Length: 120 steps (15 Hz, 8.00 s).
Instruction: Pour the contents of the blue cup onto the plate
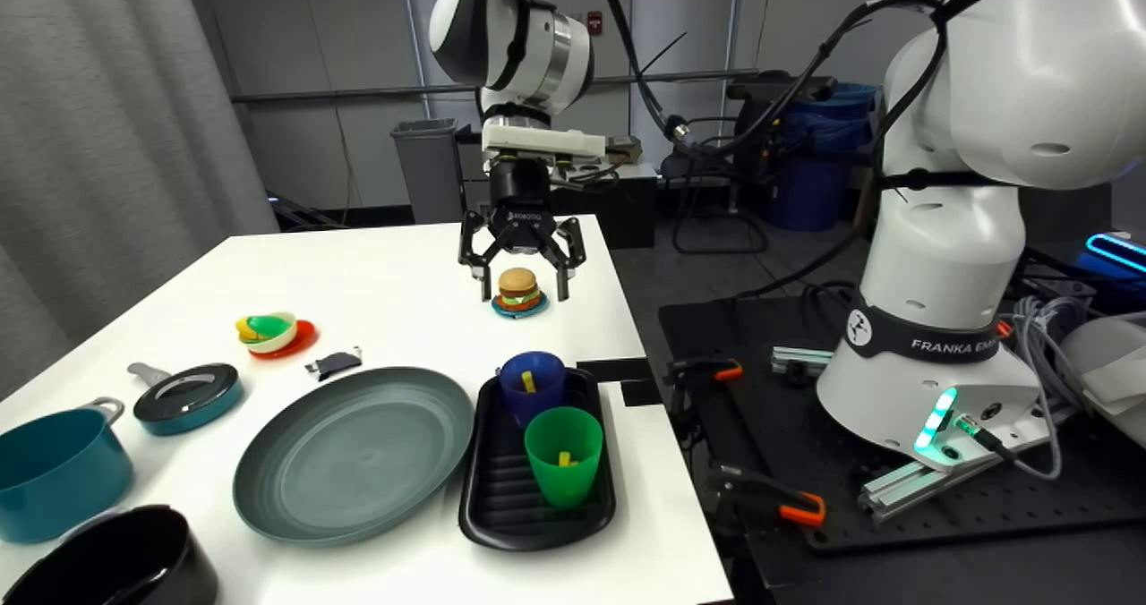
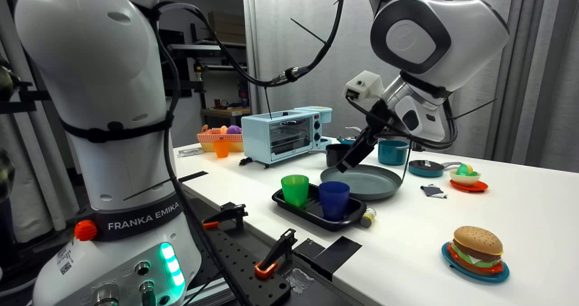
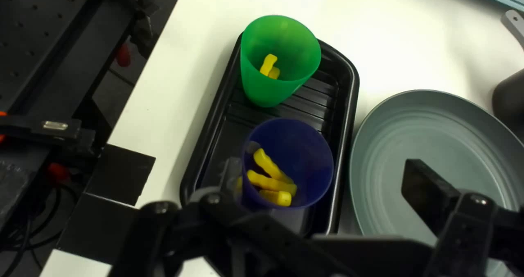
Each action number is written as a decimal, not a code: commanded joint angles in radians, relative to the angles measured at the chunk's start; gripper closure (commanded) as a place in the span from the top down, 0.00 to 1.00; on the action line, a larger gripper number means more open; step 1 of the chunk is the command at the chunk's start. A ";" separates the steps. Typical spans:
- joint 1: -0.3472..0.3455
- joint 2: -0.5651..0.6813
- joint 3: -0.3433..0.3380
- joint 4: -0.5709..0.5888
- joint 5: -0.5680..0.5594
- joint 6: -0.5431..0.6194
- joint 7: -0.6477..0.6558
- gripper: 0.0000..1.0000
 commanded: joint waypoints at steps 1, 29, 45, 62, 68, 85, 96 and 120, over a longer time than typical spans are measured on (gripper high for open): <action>-0.018 0.049 0.009 0.057 0.025 -0.050 -0.059 1.00; -0.022 0.199 0.032 0.085 0.112 -0.044 -0.072 1.00; -0.017 0.242 0.050 0.098 0.114 -0.044 -0.064 1.00; -0.017 0.291 0.065 0.123 0.114 -0.043 -0.059 1.00; -0.017 0.304 0.070 0.129 0.115 -0.043 -0.059 1.00; -0.007 0.248 0.065 0.098 0.102 -0.034 -0.059 0.52; 0.013 0.116 0.056 0.063 0.082 -0.025 -0.016 0.52; 0.094 0.135 0.094 0.346 -0.048 -0.068 0.301 0.52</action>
